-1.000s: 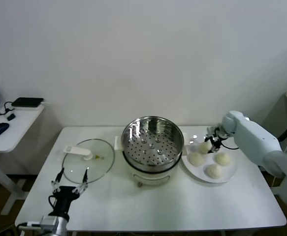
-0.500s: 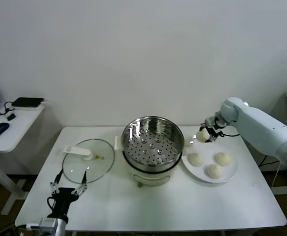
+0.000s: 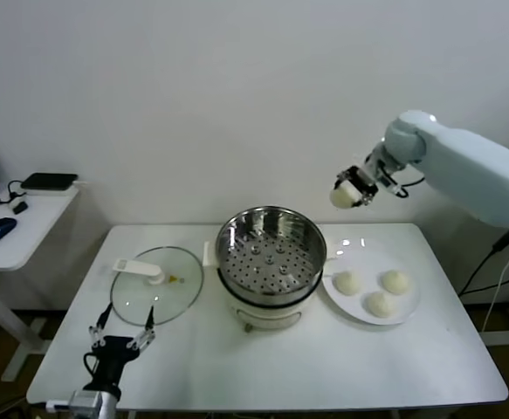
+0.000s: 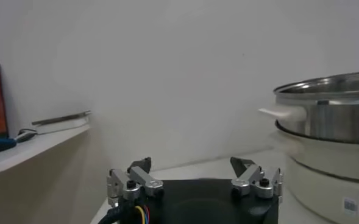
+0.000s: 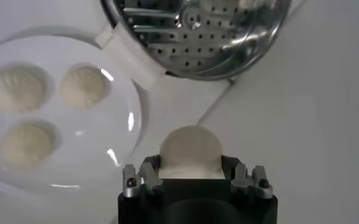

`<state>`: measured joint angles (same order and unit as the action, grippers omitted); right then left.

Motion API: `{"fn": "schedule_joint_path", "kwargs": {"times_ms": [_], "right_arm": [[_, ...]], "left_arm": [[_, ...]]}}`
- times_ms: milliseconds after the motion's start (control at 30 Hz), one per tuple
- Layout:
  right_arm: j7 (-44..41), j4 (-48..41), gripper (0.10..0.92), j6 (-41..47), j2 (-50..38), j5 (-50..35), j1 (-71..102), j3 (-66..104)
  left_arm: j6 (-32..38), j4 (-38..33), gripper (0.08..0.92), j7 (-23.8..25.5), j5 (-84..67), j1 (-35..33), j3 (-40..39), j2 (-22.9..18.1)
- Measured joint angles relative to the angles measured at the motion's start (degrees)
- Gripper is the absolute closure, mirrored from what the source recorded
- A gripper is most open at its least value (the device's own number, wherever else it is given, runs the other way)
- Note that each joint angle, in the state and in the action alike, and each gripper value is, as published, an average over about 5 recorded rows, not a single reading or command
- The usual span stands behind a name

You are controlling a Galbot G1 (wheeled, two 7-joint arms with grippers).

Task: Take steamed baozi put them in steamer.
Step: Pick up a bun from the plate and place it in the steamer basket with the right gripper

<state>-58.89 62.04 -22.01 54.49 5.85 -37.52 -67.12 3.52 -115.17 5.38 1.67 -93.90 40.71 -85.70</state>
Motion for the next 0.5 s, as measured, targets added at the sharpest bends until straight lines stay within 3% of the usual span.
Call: {"fn": "schedule_joint_path", "kwargs": {"times_ms": [500], "right_arm": [[0.01, 0.91, 0.334, -2.58, 11.51, 0.25, -2.03, -3.1]], "left_arm": [[-0.48, -0.77, 0.177, -0.16, 0.14, 0.69, 0.37, 0.25]]}}
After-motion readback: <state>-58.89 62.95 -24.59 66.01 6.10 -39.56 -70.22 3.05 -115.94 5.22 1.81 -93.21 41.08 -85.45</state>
